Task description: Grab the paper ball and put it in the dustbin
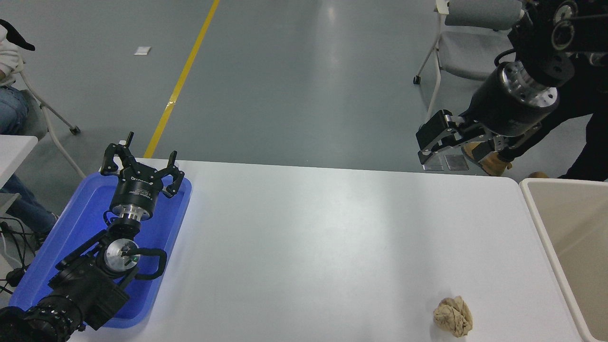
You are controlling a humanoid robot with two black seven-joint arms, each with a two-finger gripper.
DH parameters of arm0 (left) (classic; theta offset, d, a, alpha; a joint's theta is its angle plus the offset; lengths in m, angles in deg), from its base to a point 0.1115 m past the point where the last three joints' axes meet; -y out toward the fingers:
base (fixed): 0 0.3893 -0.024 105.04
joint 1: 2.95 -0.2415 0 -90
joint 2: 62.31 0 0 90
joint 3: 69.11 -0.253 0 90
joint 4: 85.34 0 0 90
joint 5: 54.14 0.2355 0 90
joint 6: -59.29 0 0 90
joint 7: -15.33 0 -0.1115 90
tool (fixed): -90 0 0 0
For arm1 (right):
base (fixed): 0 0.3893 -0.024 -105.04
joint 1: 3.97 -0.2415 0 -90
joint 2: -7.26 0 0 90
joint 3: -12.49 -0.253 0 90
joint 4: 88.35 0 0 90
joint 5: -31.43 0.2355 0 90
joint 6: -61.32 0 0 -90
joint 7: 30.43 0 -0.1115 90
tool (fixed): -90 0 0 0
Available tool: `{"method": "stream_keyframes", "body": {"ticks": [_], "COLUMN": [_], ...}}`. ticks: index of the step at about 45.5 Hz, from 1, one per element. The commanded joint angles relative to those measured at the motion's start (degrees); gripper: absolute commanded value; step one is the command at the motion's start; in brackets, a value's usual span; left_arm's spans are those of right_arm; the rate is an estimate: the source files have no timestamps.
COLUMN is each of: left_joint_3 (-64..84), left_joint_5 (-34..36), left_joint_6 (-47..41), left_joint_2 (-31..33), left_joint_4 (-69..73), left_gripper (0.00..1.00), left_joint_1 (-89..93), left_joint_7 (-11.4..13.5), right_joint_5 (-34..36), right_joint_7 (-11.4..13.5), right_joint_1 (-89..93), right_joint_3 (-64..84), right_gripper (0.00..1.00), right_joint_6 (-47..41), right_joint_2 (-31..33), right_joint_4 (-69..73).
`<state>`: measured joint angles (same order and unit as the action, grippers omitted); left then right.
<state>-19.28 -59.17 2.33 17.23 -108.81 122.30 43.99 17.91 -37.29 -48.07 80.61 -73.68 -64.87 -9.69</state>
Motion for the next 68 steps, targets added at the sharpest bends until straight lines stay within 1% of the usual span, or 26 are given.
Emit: {"method": "stream_keyframes", "body": {"ticks": [1, 28, 43, 55, 61, 68], "left_joint_3": [0.0, 0.0, 0.0, 0.0, 0.0, 0.0], "left_joint_5": [0.0, 0.0, -0.1, 0.0, 0.0, 0.0], "left_joint_6": [0.0, 0.0, 0.0, 0.0, 0.1, 0.0], "left_joint_2": [0.0, 0.0, 0.0, 0.0, 0.0, 0.0], "left_joint_4": [0.0, 0.0, 0.0, 0.0, 0.0, 0.0], "left_gripper": [1.0, 1.0, 1.0, 1.0, 1.0, 1.0], "left_joint_1": [0.0, 0.0, 0.0, 0.0, 0.0, 0.0], "left_joint_7": [0.0, 0.0, 0.0, 0.0, 0.0, 0.0], "right_joint_5": [0.3, 0.3, 0.4, 0.4, 0.4, 0.5], "right_joint_7": [0.0, 0.0, 0.0, 0.0, -0.1, -0.1], "right_joint_1": [0.2, 1.2, 6.2, 9.6, 10.4, 11.2], "right_joint_3": [-0.1, -0.4, -0.4, -0.4, -0.3, 0.0], "right_gripper": [1.0, 1.0, 1.0, 1.0, 1.0, 1.0], "right_joint_6": [0.0, 0.0, 0.0, 0.0, 0.0, 0.0], "right_joint_2": [-0.4, -1.5, -2.8, -2.8, -2.0, 0.8], "right_joint_4": [0.0, -1.3, -9.1, -12.6, -12.9, -13.0]}}
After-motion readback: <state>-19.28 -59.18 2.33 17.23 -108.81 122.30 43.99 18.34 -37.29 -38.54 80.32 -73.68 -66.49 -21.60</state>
